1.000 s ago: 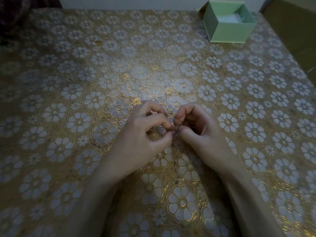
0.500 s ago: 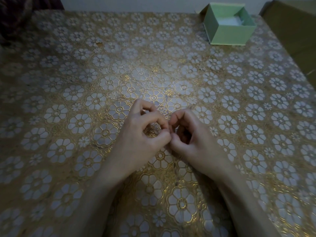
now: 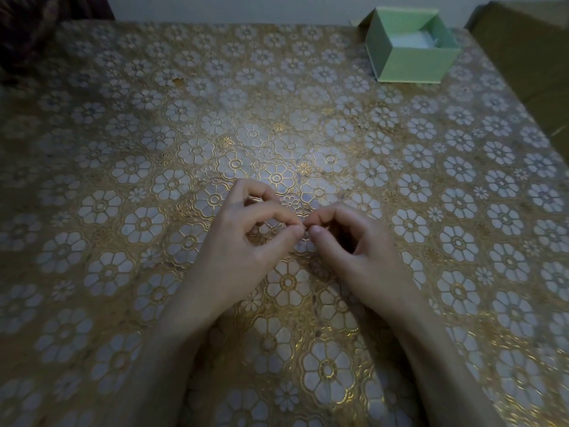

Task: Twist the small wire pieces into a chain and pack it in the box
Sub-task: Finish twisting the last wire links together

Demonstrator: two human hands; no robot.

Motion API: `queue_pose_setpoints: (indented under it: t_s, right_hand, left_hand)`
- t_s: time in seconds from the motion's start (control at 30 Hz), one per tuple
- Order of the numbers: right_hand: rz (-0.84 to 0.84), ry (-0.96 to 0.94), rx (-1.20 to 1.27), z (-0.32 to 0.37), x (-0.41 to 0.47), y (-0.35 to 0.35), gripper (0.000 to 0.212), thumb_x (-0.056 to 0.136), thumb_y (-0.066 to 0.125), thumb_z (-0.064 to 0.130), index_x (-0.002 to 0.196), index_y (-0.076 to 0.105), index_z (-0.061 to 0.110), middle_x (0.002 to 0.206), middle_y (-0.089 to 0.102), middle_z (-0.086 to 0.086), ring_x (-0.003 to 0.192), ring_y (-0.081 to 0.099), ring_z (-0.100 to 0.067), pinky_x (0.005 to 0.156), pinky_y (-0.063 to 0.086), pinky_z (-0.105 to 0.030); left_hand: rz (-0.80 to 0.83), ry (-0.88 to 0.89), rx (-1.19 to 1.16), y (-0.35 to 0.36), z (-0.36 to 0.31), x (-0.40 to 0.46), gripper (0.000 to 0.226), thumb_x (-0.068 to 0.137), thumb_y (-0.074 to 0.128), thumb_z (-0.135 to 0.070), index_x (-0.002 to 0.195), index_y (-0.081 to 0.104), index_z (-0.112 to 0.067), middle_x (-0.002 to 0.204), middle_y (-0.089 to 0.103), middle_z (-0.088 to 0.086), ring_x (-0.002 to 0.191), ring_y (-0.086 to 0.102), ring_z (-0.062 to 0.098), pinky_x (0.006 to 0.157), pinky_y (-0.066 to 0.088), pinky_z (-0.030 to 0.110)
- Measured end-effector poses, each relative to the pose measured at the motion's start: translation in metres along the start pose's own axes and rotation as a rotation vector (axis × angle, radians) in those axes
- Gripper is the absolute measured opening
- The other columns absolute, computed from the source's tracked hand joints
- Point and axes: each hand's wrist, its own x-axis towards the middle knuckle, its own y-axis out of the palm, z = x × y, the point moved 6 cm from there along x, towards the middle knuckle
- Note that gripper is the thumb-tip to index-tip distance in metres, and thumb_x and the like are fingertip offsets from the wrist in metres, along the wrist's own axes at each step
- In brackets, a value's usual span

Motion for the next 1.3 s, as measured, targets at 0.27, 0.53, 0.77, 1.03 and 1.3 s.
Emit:
queue_pose_setpoints:
  t_s: [0.27,0.53,0.77,1.03,1.3]
  right_hand:
    - [-0.018,-0.009,-0.082,-0.005,0.000,-0.001,0.006,0.078,0.061,0.023,0.072,0.058,0.025,0.066,0.056,0.011,0.059,0.048,-0.004,0.057,0.034,-0.016]
    - [-0.018,0.016,-0.022,-0.004,0.000,0.000,0.008,0.077,0.056,0.024,0.070,0.053,0.021,0.060,0.048,0.015,0.054,0.042,-0.003,0.054,0.031,-0.015]
    - [0.094,0.060,0.150,-0.001,0.000,0.000,0.012,0.079,0.052,0.014,0.067,0.050,0.015,0.061,0.042,0.002,0.055,0.035,-0.005,0.050,0.029,-0.018]
    - [0.073,0.079,0.223,-0.005,0.002,-0.002,0.010,0.082,0.053,0.019,0.072,0.052,0.020,0.068,0.045,0.000,0.062,0.037,-0.010,0.055,0.032,-0.019]
    - [0.094,0.043,0.199,-0.002,0.001,-0.001,0.011,0.085,0.053,0.019,0.074,0.053,0.015,0.069,0.044,-0.016,0.062,0.036,-0.021,0.055,0.030,-0.027]
  left_hand:
    - [0.011,0.018,0.031,0.001,0.002,0.000,0.009,0.073,0.057,-0.046,0.077,0.062,-0.041,0.097,0.048,-0.007,0.092,0.049,0.005,0.074,0.039,0.011]
    - [0.032,0.022,0.084,0.005,0.004,0.000,0.020,0.077,0.054,-0.046,0.080,0.065,-0.030,0.095,0.048,-0.006,0.096,0.050,0.016,0.077,0.042,0.023]
    - [0.051,0.079,0.088,0.009,-0.004,-0.001,0.014,0.082,0.052,-0.040,0.085,0.061,-0.030,0.096,0.046,-0.006,0.094,0.048,0.006,0.080,0.033,0.011]
    - [0.122,0.072,0.009,0.015,-0.004,-0.002,0.010,0.086,0.047,-0.039,0.085,0.055,-0.033,0.099,0.046,-0.007,0.094,0.047,0.007,0.082,0.034,0.019]
    - [0.146,0.026,-0.089,0.016,-0.003,-0.003,0.010,0.081,0.049,-0.041,0.080,0.056,-0.034,0.101,0.047,-0.008,0.087,0.047,-0.008,0.075,0.032,0.004]
